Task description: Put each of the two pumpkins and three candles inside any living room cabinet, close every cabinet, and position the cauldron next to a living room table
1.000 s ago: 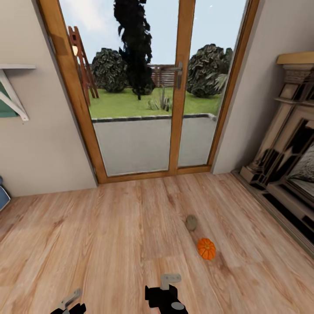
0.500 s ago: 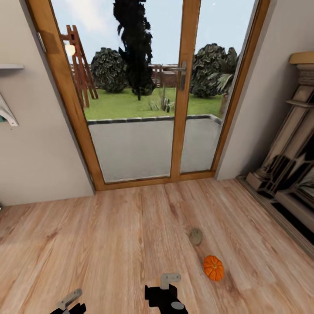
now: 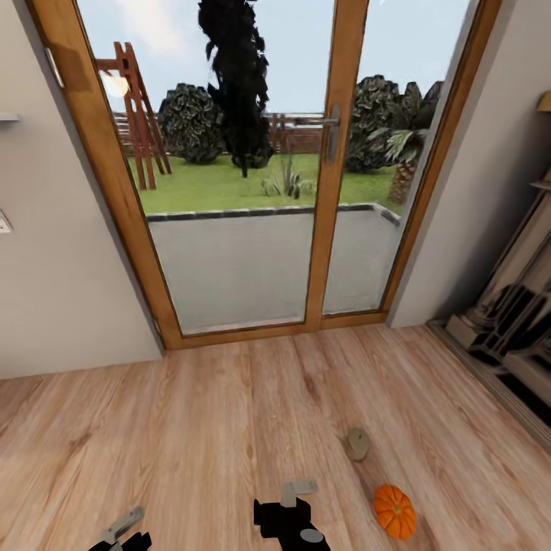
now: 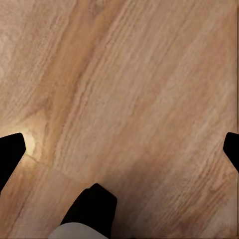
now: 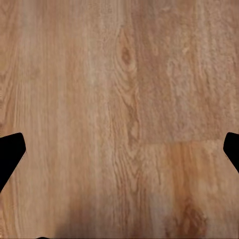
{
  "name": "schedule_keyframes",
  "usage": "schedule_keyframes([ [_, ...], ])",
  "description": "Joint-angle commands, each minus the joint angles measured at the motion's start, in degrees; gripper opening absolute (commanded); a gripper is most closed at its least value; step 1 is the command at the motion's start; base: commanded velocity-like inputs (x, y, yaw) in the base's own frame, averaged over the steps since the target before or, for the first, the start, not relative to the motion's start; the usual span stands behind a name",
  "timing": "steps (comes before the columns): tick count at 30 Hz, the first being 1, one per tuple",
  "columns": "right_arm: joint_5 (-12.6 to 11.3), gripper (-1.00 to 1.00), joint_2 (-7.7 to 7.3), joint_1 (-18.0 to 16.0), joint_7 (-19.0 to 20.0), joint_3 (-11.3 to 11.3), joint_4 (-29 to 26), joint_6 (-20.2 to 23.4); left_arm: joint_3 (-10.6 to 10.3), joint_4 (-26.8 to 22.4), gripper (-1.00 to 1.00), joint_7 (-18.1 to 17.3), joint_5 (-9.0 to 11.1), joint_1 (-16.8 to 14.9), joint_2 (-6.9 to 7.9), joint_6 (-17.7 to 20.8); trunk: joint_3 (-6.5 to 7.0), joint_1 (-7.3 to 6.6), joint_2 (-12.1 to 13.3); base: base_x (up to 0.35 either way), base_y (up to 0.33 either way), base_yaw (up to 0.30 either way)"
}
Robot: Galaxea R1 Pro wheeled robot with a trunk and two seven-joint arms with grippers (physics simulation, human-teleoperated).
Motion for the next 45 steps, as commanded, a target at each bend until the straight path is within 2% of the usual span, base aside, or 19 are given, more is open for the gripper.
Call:
schedule_keyframes([
  [1,-0.20,1.00,-0.02,-0.07,-0.44,0.25,-0.14,0.21,0.46,-0.16,1.00,0.16,-0.08,0.01,0.00,0.39,-0.05,0.03,-0.02,0.340,0.149,0.000],
  [24,-0.20,1.00,-0.02,-0.07,-0.28,0.30,-0.09,0.55,0.46,-0.16,1.00,0.14,-0.13,0.01,0.00,0.39,-0.05,0.03,-0.02,0.309,0.158,-0.256],
  [45,-0.65,1.00,-0.13,-0.07,-0.23,0.21,-0.01,0.73,0.46,-0.16,1.00,0.18,-0.08,0.01,0.03,0.39,-0.05,0.03,-0.02,0.041,0.021,-0.290],
])
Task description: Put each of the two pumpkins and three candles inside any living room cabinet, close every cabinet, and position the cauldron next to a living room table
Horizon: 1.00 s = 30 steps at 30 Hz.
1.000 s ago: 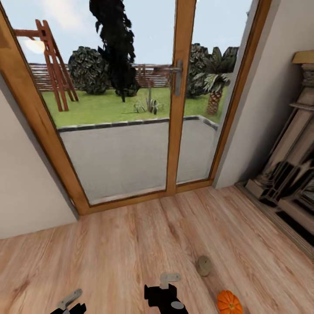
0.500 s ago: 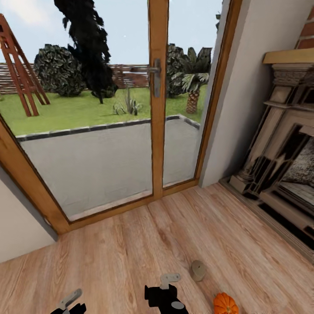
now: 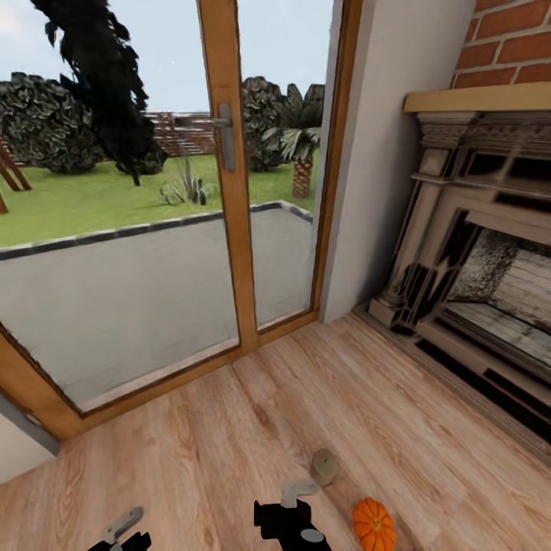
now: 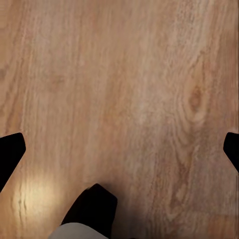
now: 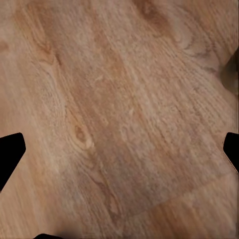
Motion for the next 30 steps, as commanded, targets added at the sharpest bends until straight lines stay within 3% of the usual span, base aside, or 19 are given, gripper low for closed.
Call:
schedule_keyframes([
  [1,-0.27,1.00,-0.05,-0.08,-0.44,0.25,-0.10,0.20,0.45,-0.18,1.00,0.17,-0.10,0.02,0.01,0.40,-0.05,0.01,-0.02,0.205,0.053,-0.290],
  [17,-0.50,1.00,-0.04,-0.08,1.05,-0.07,-0.05,0.28,0.45,-0.18,1.00,0.17,-0.11,0.02,-0.08,0.40,-0.05,0.01,-0.02,0.284,0.093,-0.290],
  [30,-0.54,1.00,-0.02,-0.08,1.36,-0.26,0.04,0.33,0.45,-0.18,1.00,0.17,-0.06,0.02,-0.02,0.40,-0.05,0.01,-0.02,0.068,0.012,-0.290],
])
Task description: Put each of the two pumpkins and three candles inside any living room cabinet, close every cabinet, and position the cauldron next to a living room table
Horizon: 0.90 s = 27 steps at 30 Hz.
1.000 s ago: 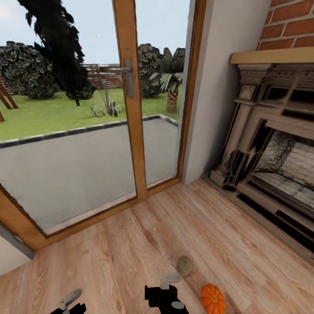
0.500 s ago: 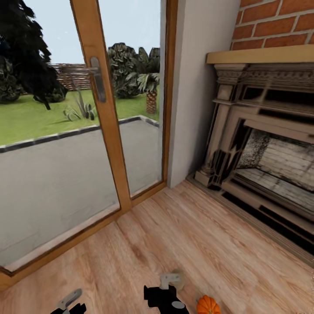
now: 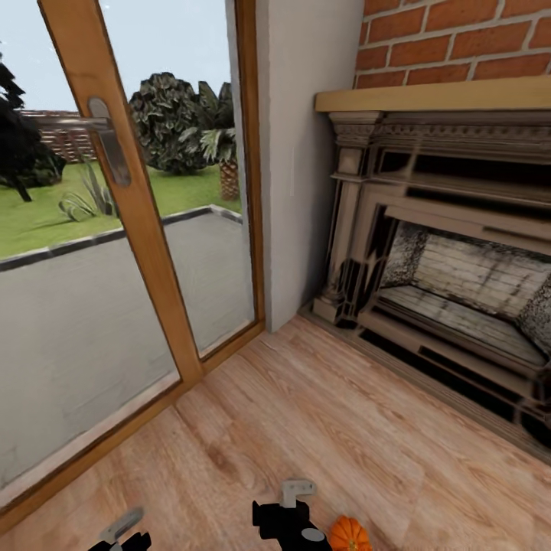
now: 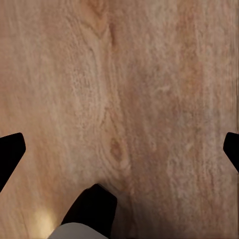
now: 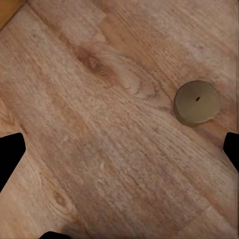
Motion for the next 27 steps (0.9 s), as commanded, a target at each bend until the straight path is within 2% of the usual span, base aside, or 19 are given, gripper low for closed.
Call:
schedule_keyframes([
  [1,-0.22,1.00,-0.03,-0.08,-0.39,0.25,-0.08,0.17,0.45,-0.18,1.00,0.17,-0.08,0.02,-0.02,0.40,-0.05,-0.01,-0.02,0.002,0.000,-0.290],
  [27,-0.31,1.00,-0.03,-0.08,-0.30,0.15,-0.08,0.23,0.45,-0.18,1.00,0.17,-0.08,0.02,-0.01,0.40,-0.05,-0.01,-0.02,0.000,0.000,-0.290],
])
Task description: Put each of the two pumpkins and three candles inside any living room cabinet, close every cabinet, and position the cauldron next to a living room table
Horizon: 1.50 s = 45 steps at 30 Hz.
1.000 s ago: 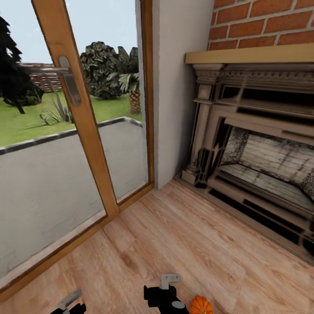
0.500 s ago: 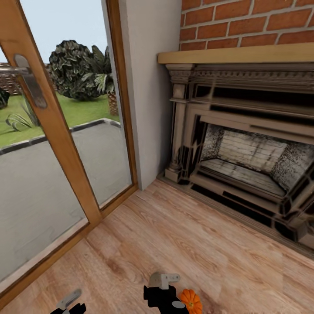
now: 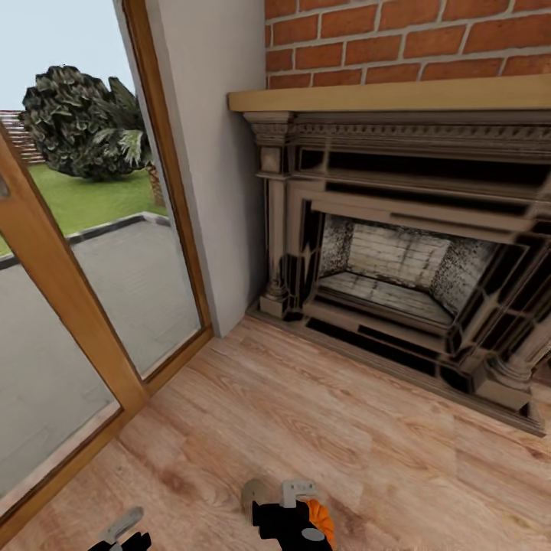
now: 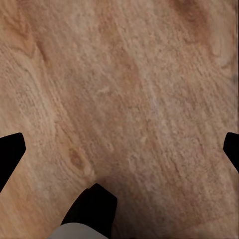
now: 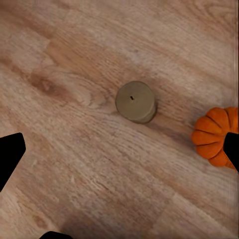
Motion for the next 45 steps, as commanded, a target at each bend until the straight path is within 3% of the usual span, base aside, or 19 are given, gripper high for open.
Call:
schedule_keyframes([
  [1,-0.22,1.00,-0.03,-0.07,-0.44,0.25,-0.08,0.19,0.45,-0.18,1.00,0.17,-0.08,0.02,-0.02,0.40,-0.05,-0.01,-0.02,0.000,0.000,-0.290],
  [38,-0.24,1.00,-0.03,-0.07,-0.44,0.25,-0.08,0.19,0.45,-0.11,1.00,0.17,-0.08,0.02,-0.02,0.40,-0.14,-0.01,-0.02,0.000,0.000,-0.290],
  [45,-0.23,1.00,-0.03,-0.07,-0.45,0.25,-0.15,0.19,0.45,-0.10,1.00,0.15,-0.08,0.02,0.08,0.40,-0.23,-0.01,-0.02,0.140,0.188,-0.158],
])
